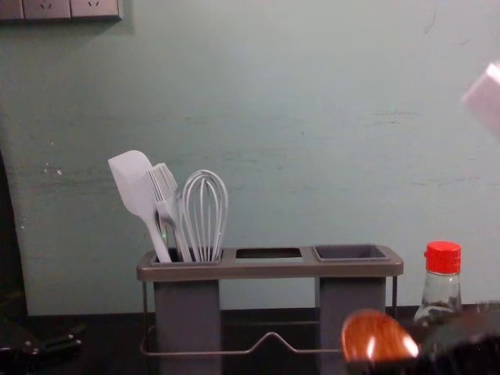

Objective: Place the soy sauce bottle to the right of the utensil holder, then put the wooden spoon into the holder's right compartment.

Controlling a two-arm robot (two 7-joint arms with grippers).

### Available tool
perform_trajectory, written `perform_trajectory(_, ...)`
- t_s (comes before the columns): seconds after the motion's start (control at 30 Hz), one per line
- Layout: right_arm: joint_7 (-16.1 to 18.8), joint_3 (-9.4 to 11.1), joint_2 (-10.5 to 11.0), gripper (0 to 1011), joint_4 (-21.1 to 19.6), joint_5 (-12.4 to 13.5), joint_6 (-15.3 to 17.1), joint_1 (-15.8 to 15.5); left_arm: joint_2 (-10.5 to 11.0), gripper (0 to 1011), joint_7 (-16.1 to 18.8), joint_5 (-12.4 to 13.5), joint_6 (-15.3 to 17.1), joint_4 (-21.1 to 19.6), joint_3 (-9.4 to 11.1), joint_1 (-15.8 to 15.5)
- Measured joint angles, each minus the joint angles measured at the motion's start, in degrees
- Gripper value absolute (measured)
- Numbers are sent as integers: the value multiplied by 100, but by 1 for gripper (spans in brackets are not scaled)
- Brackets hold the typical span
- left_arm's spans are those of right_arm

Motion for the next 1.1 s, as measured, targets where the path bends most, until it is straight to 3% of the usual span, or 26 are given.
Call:
perform_trajectory(0.1,53,87,-2,835,-80,0,-184,-15,0,1005,0,0,0,0,0,0)
perform_trajectory(0.3,159,336,-41,835,-236,-5,-918,-37,0,1005,0,0,0,0,0,0)
perform_trajectory(0.6,174,465,-203,835,-253,2,-1495,186,0,1005,0,0,0,0,0,0)
perform_trajectory(1.1,9,391,-839,835,568,-166,-2653,1014,0,1005,0,0,0,0,0,0)
